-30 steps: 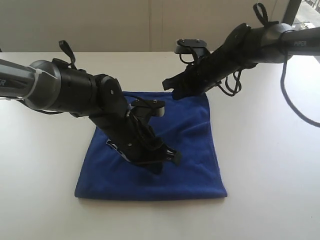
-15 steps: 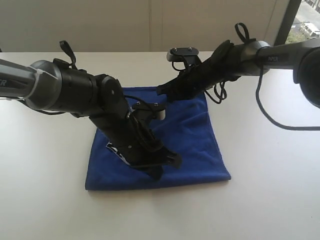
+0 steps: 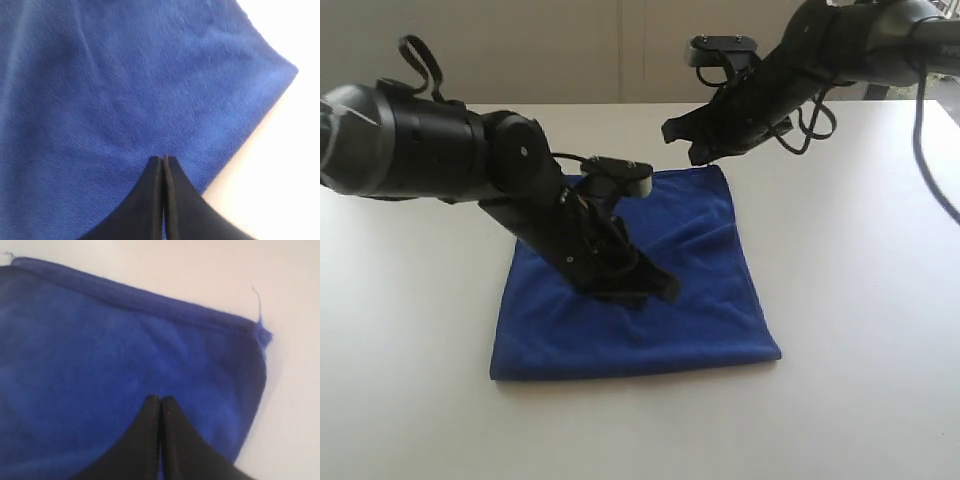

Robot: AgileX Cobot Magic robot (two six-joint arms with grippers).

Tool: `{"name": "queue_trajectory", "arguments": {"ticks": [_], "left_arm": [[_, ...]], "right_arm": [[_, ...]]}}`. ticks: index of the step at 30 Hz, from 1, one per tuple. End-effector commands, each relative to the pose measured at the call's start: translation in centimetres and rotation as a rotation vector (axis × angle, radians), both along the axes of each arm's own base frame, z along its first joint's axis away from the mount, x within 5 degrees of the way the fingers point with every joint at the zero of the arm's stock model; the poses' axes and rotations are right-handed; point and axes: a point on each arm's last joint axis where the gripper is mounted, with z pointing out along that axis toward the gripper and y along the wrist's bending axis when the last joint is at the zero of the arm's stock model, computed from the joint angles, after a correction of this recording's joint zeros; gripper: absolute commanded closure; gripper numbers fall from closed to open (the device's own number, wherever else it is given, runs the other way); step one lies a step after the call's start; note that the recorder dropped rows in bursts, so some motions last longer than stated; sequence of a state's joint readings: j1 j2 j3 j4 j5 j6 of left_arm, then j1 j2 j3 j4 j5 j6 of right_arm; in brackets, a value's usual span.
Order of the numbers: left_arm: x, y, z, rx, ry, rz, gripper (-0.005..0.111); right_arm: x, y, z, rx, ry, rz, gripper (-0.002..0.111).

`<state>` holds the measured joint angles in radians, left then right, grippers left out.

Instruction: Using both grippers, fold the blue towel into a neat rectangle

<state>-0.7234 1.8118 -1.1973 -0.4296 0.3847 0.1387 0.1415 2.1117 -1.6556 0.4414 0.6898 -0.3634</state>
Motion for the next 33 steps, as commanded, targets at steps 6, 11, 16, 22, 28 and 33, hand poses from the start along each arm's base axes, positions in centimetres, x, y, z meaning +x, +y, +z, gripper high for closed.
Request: {"name": "queue_trajectory", "arguments": {"ticks": [6, 11, 16, 22, 28, 33], "left_arm": [[6.0, 6.5, 0.9, -0.031, -0.083, 0.319, 0.107], [8.4, 8.5, 0.0, -0.023, -0.066, 0.373, 0.107], [10.7, 7.1, -0.4, -0.083, -0.073, 0.327, 0.107], [12.7, 5.4, -1.5, -0.149, -0.038, 0.272, 0.107], [13.8, 4.5, -2.8, -0.188, -0.035, 0.256, 0.107], [14.5, 4.3, -4.6, -0.169, -0.028, 0.251, 0.107]], "right_arm": [[-5.8, -1.3, -2.1, -0.031, 0.108, -0.054, 0.108], [-7.9, -1.0, -3.8, -0.002, 0.144, -0.096, 0.108], [-9.0, -0.2, -5.1, -0.002, 0.167, -0.096, 0.108], [-9.5, -0.3, -5.8, 0.002, 0.175, -0.118, 0.108], [-9.5, -0.4, -6.9, -0.007, 0.183, -0.130, 0.108], [-9.5, -0.4, -8.2, -0.015, 0.214, -0.132, 0.108]]}}
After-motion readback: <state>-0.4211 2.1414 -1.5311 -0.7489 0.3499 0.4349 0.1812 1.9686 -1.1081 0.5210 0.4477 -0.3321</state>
